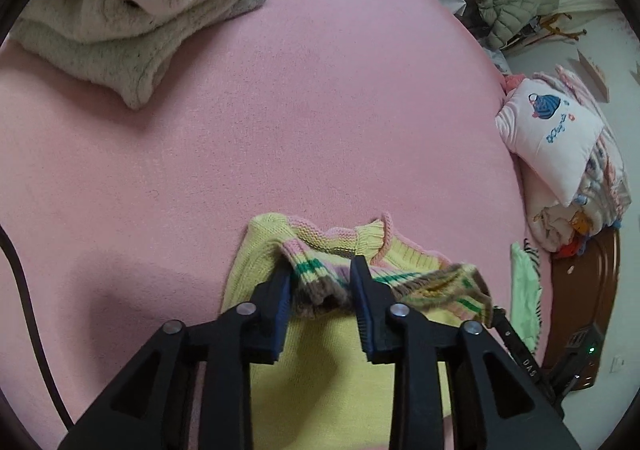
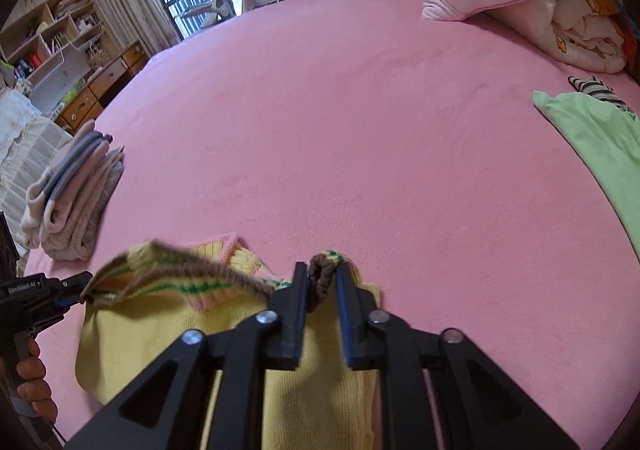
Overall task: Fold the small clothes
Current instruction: 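Lift the hem with both tools and fold it toward the collar, then lower the hem onto the collar and open both tools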
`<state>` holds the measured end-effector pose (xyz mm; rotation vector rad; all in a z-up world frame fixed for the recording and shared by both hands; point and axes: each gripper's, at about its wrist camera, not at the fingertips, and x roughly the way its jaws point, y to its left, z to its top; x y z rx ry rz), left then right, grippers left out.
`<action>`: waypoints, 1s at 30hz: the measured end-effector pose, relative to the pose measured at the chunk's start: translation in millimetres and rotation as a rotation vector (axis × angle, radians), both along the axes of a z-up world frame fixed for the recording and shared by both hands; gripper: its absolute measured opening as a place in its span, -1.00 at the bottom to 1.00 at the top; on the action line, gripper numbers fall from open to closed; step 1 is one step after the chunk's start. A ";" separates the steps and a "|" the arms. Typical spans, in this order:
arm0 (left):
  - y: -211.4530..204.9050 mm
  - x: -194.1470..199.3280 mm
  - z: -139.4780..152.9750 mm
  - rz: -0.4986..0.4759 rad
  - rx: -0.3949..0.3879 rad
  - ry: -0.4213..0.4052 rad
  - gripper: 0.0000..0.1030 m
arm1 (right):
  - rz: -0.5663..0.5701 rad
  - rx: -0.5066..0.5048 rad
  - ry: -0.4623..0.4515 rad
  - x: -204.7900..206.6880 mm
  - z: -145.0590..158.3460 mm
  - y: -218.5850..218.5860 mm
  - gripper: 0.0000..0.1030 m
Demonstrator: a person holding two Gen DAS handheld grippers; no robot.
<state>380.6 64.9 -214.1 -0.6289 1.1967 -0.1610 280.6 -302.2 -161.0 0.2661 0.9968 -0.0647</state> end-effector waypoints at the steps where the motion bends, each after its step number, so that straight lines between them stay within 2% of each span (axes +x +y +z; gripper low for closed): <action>1: 1.3 -0.2 -0.5 0.002 -0.005 -0.001 -0.32 | 0.002 -0.010 -0.004 -0.3 1.5 1.5 -0.44; 3: 3.5 -1.9 1.1 0.008 -0.016 -0.006 -0.17 | 0.005 -0.019 -0.015 -1.0 5.4 1.6 -0.24; 4: 4.5 -3.3 3.0 0.012 -0.015 -0.009 -0.12 | 0.005 -0.016 -0.020 -1.7 7.9 1.2 -0.22; 6: 6.7 -7.2 8.4 0.023 0.002 -0.016 0.11 | 0.000 -0.004 -0.035 -3.4 13.5 0.0 -0.20; 12: 8.5 -17.0 35.7 0.041 0.048 -0.094 0.11 | -0.006 0.002 -0.097 -13.1 34.3 0.3 -0.20; 17: -11.1 -29.2 65.3 -0.009 0.158 -0.192 0.11 | 0.066 -0.034 -0.143 -21.7 50.4 20.6 -0.21; 19: -25.7 -34.6 73.3 -0.056 0.186 -0.230 0.11 | 0.095 -0.045 -0.155 -24.5 53.4 31.2 -0.29; 24: -68.8 -50.4 75.8 -0.203 0.263 -0.296 0.11 | 0.189 -0.055 -0.123 -20.9 43.5 61.1 -0.65; 27: -92.0 -57.3 66.8 -0.302 0.288 -0.313 0.02 | 0.260 -0.049 -0.068 -15.6 23.2 78.2 -0.82; 30: -107.6 -54.7 53.8 -0.362 0.304 -0.305 0.02 | 0.318 -0.020 -0.008 -10.3 -0.2 89.4 -0.85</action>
